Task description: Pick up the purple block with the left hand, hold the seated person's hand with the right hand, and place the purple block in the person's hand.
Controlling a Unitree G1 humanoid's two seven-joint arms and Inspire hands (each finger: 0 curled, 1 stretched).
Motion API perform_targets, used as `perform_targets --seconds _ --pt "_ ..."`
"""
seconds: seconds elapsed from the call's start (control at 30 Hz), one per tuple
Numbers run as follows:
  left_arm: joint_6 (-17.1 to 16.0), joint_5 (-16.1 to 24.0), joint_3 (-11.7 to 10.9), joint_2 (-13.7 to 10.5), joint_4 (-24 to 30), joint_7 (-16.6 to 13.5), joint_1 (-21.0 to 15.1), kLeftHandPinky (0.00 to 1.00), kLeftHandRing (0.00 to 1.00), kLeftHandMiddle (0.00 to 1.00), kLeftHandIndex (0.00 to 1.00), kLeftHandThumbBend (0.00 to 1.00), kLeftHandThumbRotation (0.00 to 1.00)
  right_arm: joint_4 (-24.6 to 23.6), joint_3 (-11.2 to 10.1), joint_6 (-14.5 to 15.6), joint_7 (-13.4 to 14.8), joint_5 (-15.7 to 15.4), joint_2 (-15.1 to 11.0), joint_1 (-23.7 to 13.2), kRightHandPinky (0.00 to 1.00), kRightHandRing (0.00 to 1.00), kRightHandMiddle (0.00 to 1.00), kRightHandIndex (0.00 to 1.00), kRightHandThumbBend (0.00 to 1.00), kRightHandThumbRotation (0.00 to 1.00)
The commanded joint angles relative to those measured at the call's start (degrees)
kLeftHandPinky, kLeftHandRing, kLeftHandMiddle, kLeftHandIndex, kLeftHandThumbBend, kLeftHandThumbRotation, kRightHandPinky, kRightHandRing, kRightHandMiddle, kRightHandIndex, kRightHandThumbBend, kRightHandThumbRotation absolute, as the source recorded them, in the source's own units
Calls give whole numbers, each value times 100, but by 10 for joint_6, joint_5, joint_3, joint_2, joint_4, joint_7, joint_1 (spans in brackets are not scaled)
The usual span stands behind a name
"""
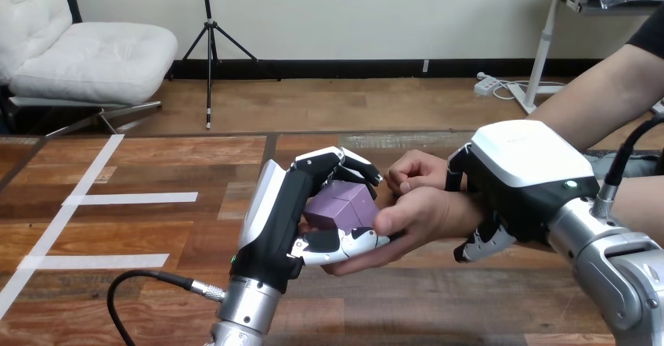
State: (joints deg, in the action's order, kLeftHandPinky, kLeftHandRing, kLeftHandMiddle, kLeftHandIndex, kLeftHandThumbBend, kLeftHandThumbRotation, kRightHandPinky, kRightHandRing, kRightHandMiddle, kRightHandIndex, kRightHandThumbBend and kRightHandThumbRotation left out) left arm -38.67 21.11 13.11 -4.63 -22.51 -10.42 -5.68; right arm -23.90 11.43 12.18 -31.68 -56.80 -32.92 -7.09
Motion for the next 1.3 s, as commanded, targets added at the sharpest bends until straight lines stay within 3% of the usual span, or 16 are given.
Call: perform_targets --seconds 0.0,0.83,1.27 --pt "-9 8 9 8 24 2 -18 35 40 47 50 70 0 -3 0 -4 4 0 10 -44 27 34 42 51 78 0" --pt "-7 2 10 8 17 11 -18 34 39 47 50 71 0 9 -3 -27 21 2 9 -39 21 28 38 51 77 0" --pt "-5 -1 8 8 16 17 -18 33 39 47 50 71 0 11 -6 -33 24 5 7 -36 22 30 40 51 76 0"
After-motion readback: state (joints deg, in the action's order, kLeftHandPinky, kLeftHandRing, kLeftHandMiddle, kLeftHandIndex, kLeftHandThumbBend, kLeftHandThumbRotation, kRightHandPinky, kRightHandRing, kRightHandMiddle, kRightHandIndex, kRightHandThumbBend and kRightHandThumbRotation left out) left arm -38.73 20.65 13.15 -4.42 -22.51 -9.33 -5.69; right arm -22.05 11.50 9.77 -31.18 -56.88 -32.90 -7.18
